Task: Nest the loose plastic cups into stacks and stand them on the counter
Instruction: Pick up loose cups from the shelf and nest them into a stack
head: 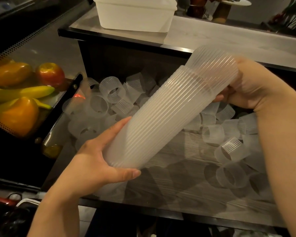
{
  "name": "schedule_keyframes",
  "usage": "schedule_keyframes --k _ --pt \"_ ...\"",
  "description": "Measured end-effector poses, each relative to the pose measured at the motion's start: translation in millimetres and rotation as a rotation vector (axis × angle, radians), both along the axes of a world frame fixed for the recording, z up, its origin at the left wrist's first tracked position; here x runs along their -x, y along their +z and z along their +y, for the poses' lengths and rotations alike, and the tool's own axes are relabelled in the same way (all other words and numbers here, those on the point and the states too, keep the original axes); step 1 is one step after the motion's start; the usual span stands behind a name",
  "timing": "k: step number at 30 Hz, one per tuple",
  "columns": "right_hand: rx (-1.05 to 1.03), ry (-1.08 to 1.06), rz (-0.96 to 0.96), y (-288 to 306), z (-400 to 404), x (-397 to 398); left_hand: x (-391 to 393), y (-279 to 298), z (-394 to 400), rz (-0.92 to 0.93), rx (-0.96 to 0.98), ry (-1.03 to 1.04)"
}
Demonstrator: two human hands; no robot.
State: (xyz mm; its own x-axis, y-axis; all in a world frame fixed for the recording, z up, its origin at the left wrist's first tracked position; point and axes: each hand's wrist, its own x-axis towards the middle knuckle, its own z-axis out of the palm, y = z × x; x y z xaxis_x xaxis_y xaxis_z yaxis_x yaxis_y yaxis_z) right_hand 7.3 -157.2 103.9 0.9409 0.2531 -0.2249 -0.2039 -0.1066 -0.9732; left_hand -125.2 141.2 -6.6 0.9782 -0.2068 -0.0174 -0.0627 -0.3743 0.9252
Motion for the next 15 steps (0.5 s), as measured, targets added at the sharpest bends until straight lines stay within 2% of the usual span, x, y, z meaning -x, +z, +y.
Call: schedule_keyframes --k 3,8,15 --pt "0.282 0.069 -0.172 11.8 5.1 9.6 -1.2 -0.6 -0.9 0.002 -0.008 -0.002" --pt "0.498 0.174 -0.358 21.8 25.2 23.7 -2.8 1.3 -5.0 -0.002 0.004 0.020" --pt "0.489 0.151 -0.368 15.7 37.9 15.7 -7.2 0.2 -6.3 -0.025 -0.002 0.074"
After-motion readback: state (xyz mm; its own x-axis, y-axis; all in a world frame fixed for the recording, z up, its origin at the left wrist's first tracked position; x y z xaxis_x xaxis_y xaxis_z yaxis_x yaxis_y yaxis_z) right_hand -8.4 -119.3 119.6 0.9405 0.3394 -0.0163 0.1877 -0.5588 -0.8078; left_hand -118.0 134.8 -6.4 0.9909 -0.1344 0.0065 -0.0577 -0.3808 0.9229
